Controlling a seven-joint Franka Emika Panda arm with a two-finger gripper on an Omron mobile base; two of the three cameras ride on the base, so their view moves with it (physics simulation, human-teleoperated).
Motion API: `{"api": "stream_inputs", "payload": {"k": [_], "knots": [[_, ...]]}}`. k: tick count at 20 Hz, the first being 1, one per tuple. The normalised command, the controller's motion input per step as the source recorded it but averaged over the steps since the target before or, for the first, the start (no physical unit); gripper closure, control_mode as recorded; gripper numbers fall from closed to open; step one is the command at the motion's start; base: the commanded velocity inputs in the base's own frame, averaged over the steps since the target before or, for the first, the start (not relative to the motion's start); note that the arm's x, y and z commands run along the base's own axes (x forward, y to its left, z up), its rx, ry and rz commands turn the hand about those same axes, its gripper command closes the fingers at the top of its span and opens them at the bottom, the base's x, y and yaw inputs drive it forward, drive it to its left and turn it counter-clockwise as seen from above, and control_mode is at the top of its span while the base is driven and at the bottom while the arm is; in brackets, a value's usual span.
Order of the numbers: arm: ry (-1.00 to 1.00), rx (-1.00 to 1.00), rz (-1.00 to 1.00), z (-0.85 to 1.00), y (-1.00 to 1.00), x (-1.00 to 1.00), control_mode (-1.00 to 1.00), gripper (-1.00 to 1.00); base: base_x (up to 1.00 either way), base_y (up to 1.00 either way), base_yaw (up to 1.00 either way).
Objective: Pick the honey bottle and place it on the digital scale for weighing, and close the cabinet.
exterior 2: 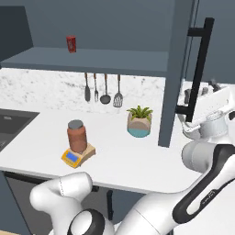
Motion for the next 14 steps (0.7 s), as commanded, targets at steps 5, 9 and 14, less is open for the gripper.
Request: {"api": "stream_inputs", "payload": {"k": [5,9,14], "knots": [[-0.22,-0.37,0.38,0.32,1.0,-0.48,-1.0,-1.0,0.0,0.0,0.0],[-0.15,-0.39,0.3,0.14,1.0,-0.25,-1.0,-1.0,0.0,0.0,0.0],[0.06,-0.45,0.04,-0.11,1.0,0.11,-1.0,-1.0,0.0,0.0,0.0]]}}
